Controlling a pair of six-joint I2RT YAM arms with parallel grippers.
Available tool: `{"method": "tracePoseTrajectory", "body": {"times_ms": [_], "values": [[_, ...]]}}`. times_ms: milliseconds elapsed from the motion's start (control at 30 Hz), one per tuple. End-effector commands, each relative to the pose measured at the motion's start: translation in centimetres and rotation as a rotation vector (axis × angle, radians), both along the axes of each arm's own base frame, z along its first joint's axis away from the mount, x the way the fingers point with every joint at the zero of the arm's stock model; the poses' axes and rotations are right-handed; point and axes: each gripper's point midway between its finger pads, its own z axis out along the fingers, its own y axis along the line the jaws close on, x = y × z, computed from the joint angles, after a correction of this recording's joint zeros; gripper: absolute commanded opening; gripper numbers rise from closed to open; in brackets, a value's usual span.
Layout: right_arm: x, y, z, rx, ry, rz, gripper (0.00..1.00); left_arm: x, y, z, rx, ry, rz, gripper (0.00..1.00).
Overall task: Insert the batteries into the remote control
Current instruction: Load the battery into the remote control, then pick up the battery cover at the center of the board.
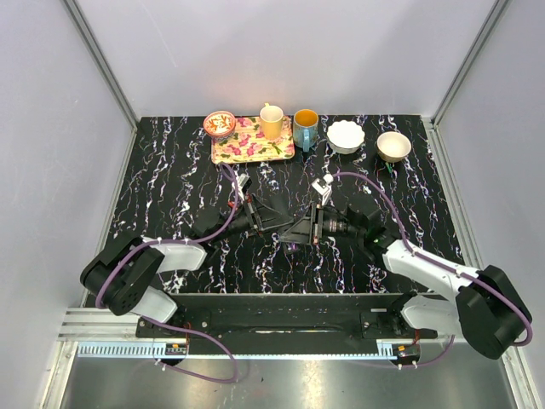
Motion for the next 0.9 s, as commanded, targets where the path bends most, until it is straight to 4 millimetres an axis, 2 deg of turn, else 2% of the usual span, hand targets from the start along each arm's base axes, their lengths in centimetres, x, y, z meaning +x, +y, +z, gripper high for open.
{"method": "tracePoseTrajectory", "body": {"times_ms": [0,33,133,167,233,333,367,400,433,467,500,533,567,600,633,667,700,733,767,833,867], "values": [[-0.1,0.2,1.1,0.009,-0.016,0.026,0.52,-1.9,1.4,7.0,-0.201,-0.284,-0.001,0.0],[0.0,0.2,1.2,0.007,-0.017,0.02,0.67,-1.9,1.4,6.9,-0.198,-0.285,-0.001,0.0],[0.3,-0.1,2.3,0.005,-0.042,-0.006,0.89,-1.7,1.3,6.4,-0.188,-0.279,0.002,0.0],[0.4,-0.2,2.7,-0.001,-0.063,-0.013,0.93,-1.7,1.3,6.3,-0.185,-0.279,0.005,0.0],[0.6,-0.6,4.0,-0.02,-0.086,-0.034,0.98,-1.5,1.3,6.0,-0.178,-0.277,0.006,0.0],[2.1,-2.5,6.0,-0.107,-0.184,-0.125,1.0,-1.1,1.6,5.5,-0.162,-0.279,0.019,0.0],[2.8,-3.5,5.9,-0.172,-0.25,-0.169,0.99,-0.5,2.1,5.0,-0.153,-0.27,0.042,0.0],[4.3,-5.6,6.3,-0.262,-0.26,-0.306,1.0,-0.4,2.4,4.8,-0.149,-0.267,0.053,0.0],[5.2,-6.8,6.3,-0.313,-0.279,-0.376,1.0,-0.3,2.8,4.9,-0.15,-0.273,0.064,0.0],[5.9,-8.3,5.1,-0.4,-0.268,-0.441,1.0,0.0,3.4,4.4,-0.137,-0.266,0.083,0.0],[8.3,-10.7,4.7,-0.494,-0.263,-0.61,1.0,0.2,3.7,4.1,-0.126,-0.26,0.092,0.0],[9.2,-11.9,3.6,-0.566,-0.237,-0.667,1.0,0.1,4.0,4.3,-0.124,-0.268,0.103,0.0],[9.6,-13.0,1.9,-0.665,-0.208,-0.696,1.0,0.3,4.4,3.7,-0.105,-0.271,0.121,0.0],[11.2,-14.1,-0.3,-0.781,-0.167,-0.751,1.0,0.4,4.5,3.2,-0.083,-0.254,0.128,0.0],[11.8,-14.4,-1.7,-0.842,-0.141,-0.76,1.0,0.3,4.7,3.4,-0.077,-0.263,0.137,0.0],[12.6,-14.5,-4.5,-0.932,-0.097,-0.745,1.0,0.3,4.8,2.9,-0.053,-0.274,0.149,0.0],[13.3,-14.9,-5.6,-0.98,-0.085,-0.763,1.0,0.5,4.8,1.9,-0.014,-0.236,0.154,0.0],[13.8,-14.8,-6.6,-1.014,-0.07,-0.758,1.0,0.4,5.0,2.2,-0.006,-0.249,0.166,0.0],[14.6,-14.6,-8.7,-1.079,-0.049,-0.729,1.0,0.6,4.9,0.6,0.055,-0.217,0.174,0.0],[15.4,-14.3,-10.5,-1.133,-0.031,-0.7,1.0,0.5,5.3,0.5,0.092,-0.228,0.192,0.0],[15.6,-14.2,-12.4,-1.181,-0.005,-0.669,1.0,0.6,5.4,0.3,0.118,-0.248,0.204,0.0]]}}
